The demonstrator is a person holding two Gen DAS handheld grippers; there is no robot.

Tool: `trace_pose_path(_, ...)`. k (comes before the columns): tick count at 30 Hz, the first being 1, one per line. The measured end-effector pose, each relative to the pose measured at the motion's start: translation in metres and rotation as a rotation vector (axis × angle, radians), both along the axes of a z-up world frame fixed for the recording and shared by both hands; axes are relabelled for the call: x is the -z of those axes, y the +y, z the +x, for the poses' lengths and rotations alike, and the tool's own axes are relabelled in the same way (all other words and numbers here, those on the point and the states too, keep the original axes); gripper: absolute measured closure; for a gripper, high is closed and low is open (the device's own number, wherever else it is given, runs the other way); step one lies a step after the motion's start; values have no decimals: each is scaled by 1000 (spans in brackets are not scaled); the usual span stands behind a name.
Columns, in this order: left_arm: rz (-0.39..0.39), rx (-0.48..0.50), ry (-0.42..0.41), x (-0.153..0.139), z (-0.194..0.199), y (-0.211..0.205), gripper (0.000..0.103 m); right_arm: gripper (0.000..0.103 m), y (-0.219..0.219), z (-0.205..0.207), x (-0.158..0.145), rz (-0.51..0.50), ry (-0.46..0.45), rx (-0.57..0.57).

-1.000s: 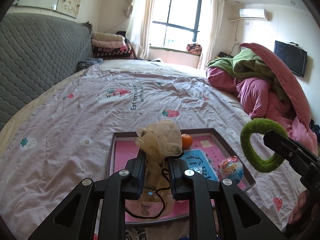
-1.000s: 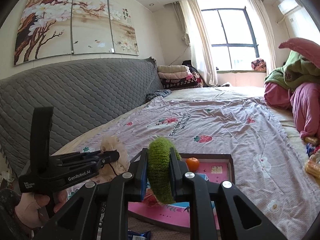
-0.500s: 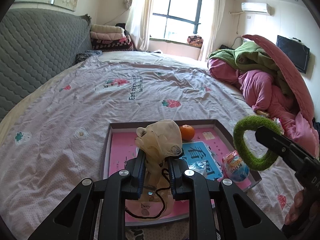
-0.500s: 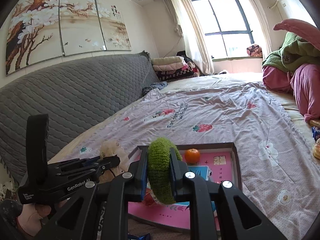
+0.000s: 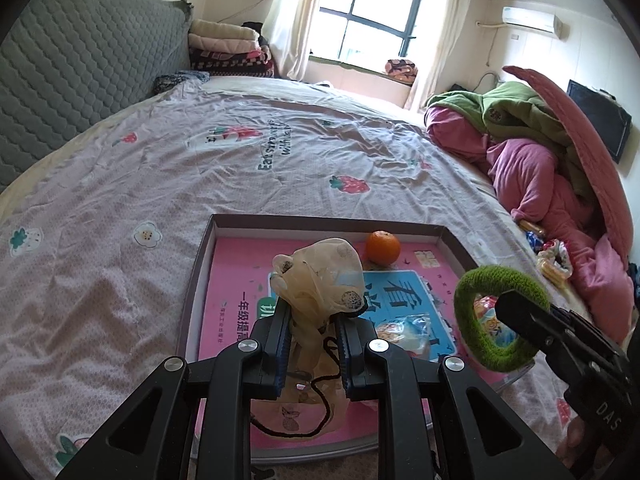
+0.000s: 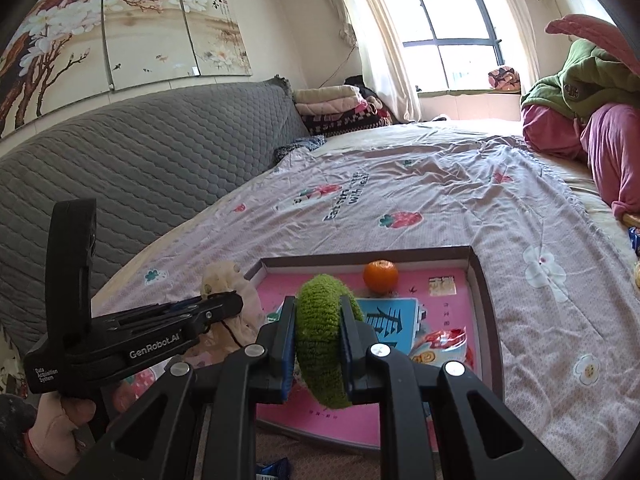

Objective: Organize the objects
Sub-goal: 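Lift and carry the green ring and beige pouf over the tray with both grippers, then lower the beige pouf onto the workbook with the left gripper while the right lowers the ring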

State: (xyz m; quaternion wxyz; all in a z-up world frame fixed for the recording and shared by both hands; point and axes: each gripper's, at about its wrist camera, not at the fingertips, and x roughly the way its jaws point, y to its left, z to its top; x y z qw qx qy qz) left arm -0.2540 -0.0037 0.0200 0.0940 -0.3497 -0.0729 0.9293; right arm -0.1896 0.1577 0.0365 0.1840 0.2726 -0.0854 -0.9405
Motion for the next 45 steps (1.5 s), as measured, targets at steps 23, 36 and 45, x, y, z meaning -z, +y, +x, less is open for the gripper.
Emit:
trace_pose_path(23,-126,33,-55,35,-19,23,80,84,-4,-2,42,42,-112,26)
trace_pose_path(36,-170,62,-66,39,-18,32,77,84,3,2,47,78,-132,21)
trace_pose_path(45,-185,69,-65,37,-16,37,71,83,17,4,50,92,-164,59)
